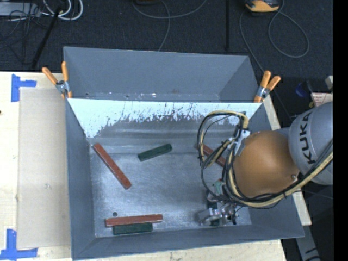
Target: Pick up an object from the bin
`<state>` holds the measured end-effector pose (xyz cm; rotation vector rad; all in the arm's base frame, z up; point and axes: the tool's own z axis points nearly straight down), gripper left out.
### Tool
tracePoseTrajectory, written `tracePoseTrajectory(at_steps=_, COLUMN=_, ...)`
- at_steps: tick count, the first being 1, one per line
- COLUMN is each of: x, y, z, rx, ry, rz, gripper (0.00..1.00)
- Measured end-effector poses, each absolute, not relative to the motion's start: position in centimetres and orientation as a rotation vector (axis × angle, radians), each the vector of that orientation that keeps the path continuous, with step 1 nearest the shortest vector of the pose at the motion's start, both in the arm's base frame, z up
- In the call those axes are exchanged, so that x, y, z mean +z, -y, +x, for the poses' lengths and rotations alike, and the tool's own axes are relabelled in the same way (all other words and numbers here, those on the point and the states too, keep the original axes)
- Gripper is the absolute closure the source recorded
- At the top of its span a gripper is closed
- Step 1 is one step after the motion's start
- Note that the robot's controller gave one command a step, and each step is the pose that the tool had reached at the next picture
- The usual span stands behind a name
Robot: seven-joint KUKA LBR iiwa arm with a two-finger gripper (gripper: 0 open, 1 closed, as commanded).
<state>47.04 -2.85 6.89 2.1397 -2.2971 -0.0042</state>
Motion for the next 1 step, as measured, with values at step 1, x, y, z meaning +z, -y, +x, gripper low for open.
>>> tracePoseTrajectory(at_steps=1, x=13.56, y=8.37, z=53.39, rx=0.012, ry=2.338, rz=2.107, gripper=1.00)
